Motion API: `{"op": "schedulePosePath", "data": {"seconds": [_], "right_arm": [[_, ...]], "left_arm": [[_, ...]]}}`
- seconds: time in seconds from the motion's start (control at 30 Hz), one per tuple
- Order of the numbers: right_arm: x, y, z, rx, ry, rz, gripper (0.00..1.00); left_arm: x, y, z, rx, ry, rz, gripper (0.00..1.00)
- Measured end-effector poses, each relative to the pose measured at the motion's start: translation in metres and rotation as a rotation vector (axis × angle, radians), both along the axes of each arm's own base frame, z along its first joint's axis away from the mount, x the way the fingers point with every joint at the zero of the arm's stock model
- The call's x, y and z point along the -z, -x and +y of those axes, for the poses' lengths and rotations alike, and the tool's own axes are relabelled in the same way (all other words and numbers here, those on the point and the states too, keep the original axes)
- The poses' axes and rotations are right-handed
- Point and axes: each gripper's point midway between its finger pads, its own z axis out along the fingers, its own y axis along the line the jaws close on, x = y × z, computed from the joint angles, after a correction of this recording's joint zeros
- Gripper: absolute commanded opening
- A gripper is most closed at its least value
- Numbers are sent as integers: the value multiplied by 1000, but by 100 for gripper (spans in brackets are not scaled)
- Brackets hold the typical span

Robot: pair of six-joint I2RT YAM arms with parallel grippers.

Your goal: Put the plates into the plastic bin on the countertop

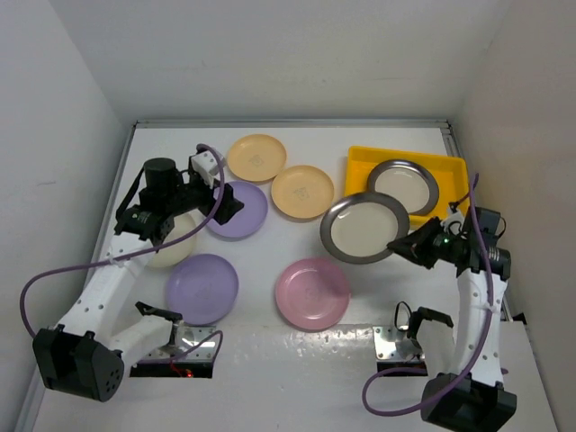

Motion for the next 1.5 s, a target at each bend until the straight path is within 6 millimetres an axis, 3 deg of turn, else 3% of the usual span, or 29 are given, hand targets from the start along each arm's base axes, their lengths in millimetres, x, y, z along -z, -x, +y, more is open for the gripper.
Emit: {"op": "schedulePosePath", "data": {"seconds": [0.13,0.23,0.3,0.43,0.53,0.8,0.83,0.87,0.97,1.1,1.13,1.33,1.5], "right_arm": [[-32,-31,1,28,-65,-106,0],[-46,-64,-17,81,-63,-132,0],[-44,-92,-38,127,-30,-134,0],[-13,-140,-87,229,47,-79,0],[18,-159,-116,277,87,-9,0],[79,-189,-147,295,83,94,0],[83,-194,-151,296,79,94,6],[85,-199,-155,297,77,95,19],[86,-217,-164,279,77,85,70],[91,-234,-168,202,159,131,89],[93,-236,-167,166,218,155,97],[88,-225,-147,9,554,238,99],[58,-224,-130,-75,685,139,99]], "left_arm": [[6,-9,-1,4,-16,32,91],[11,-18,-3,8,-27,57,91],[13,-25,-4,7,-34,69,91],[18,-40,-5,4,-49,91,91],[24,-52,-6,-1,-60,112,91],[54,-72,-5,-12,-94,188,91],[57,-73,-4,-13,-95,195,91],[60,-74,-4,-14,-97,205,91],[66,-76,-3,-18,-101,220,91],[67,-77,-2,-21,-103,224,91],[67,-77,-1,-23,-103,224,91],[67,-78,0,-25,-107,220,91],[65,-78,0,-25,-106,212,91]]}}
